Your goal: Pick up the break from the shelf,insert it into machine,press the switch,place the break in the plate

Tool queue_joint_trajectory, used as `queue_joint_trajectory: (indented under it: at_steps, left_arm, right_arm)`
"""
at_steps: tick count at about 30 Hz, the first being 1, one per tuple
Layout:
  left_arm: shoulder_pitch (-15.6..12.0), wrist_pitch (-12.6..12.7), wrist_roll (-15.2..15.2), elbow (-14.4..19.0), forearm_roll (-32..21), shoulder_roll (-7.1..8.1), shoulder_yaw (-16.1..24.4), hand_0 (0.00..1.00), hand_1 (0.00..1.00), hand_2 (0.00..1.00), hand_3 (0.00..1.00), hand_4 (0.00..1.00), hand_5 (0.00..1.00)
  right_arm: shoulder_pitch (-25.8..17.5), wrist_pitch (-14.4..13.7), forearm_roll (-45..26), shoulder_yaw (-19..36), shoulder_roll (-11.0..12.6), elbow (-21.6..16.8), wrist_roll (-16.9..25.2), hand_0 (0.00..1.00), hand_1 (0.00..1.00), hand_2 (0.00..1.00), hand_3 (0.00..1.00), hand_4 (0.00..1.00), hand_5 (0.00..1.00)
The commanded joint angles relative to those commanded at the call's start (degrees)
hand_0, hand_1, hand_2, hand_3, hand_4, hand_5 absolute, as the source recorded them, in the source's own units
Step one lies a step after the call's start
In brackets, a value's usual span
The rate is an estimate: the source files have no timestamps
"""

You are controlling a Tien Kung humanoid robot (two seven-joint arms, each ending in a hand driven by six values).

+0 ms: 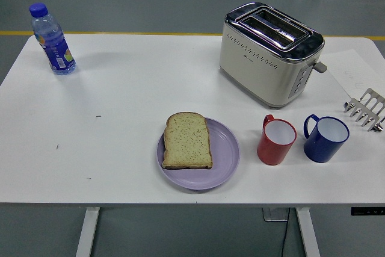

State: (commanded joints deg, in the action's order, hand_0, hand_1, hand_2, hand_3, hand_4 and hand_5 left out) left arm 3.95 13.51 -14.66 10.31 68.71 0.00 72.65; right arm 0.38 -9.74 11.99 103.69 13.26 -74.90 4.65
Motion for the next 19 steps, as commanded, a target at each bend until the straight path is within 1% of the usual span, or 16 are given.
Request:
queue_joint_trajectory:
  at_steps: [3,19]
  left_arm:
    - [-0.03,-0.03,-0.04,0.00,-0.07,0.00,-0.12,0.650,0.611,0.652,0.599,0.413,0.872]
    - [-0.08,0.11,0.04,0.00,-0.41,0.00,0.09,0.651,0.610,0.651,0.600,0.414,0.870]
  right_arm:
    - [0.02,0.00,-0.03,0.11,0.03,-0.03,0.01,0.704,0.648,0.697,0.614,0.459,0.185]
    - [0.31,-0.19,-0.57,0.08,0.07,-0.15,0.05,0.701,0.646,0.695,0.613,0.453,0.180]
